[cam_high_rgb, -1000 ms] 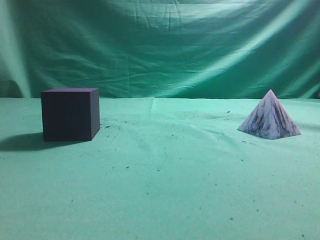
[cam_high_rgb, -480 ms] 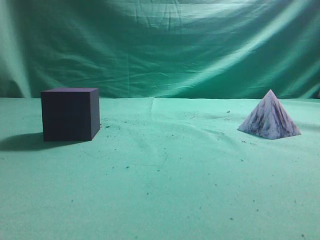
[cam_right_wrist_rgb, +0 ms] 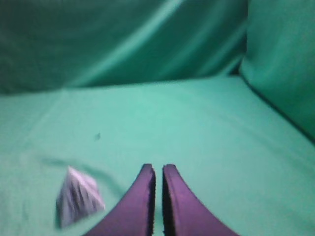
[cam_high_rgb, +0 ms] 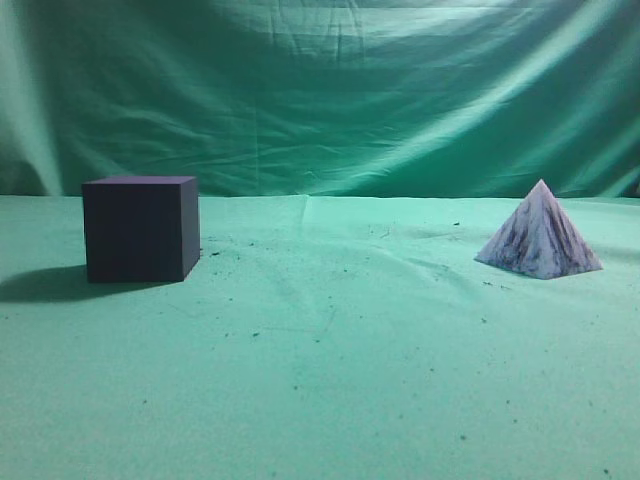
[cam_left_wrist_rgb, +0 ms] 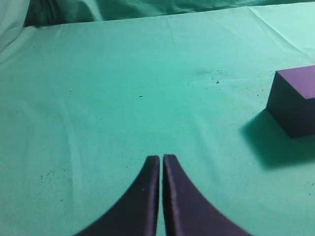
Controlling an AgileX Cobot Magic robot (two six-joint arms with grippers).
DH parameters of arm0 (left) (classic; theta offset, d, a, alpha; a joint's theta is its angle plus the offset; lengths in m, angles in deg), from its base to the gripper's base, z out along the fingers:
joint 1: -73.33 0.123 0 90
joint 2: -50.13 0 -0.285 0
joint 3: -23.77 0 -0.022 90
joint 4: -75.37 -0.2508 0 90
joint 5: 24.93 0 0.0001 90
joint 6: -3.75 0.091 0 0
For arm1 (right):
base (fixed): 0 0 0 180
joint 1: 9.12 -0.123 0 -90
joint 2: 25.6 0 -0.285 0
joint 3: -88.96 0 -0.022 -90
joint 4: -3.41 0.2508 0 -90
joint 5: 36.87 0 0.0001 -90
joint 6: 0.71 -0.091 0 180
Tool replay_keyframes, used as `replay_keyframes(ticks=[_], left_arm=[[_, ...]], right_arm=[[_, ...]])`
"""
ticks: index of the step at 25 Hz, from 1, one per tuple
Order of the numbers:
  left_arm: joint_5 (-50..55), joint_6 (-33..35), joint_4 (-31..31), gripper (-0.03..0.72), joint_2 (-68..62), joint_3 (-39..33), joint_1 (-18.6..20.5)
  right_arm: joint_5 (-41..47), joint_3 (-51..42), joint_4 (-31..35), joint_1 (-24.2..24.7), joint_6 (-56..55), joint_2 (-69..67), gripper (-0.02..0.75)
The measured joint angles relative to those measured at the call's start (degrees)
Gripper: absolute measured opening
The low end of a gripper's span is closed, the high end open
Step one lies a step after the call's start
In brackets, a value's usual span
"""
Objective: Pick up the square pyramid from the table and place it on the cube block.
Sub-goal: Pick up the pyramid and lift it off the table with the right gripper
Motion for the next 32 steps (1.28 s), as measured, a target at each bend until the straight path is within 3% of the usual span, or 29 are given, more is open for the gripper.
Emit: replay_keyframes(ticks=[5,7,12,18,22,26,32], left_arm=[[0.0,0.0,0.0,0.0,0.0,0.0,0.0],[0.0,0.0,0.0,0.0,0.0,0.0,0.0],[0.1,0.0,0.0,0.0,0.0,0.0,0.0],[0.1,0.0,0.0,0.0,0.0,0.0,0.0],[0.1,0.0,0.0,0.0,0.0,0.0,0.0],[0.1,0.0,0.0,0.0,0.0,0.0,0.0],[0.1,0.0,0.0,0.0,0.0,0.0,0.0]], right_arm=[[-22.8,0.1,4.4,0.0,0.0,0.0,0.048],[-26.5,0.4,4.7,0.0,0.0,0.0,0.048],[-10.1,12.5,1.6,0.0,2.5,-1.1,0.048],[14.2,26.2,-0.4,0.0,6.2,-16.0,0.048],[18.7,29.3,0.5,-0.7,9.2,-24.9,0.048],[25.7,33.7,0.5,-6.1,17.1,-33.8,0.048],[31.1,41.9,0.5,-18.4,13.0,-51.8,0.048]])
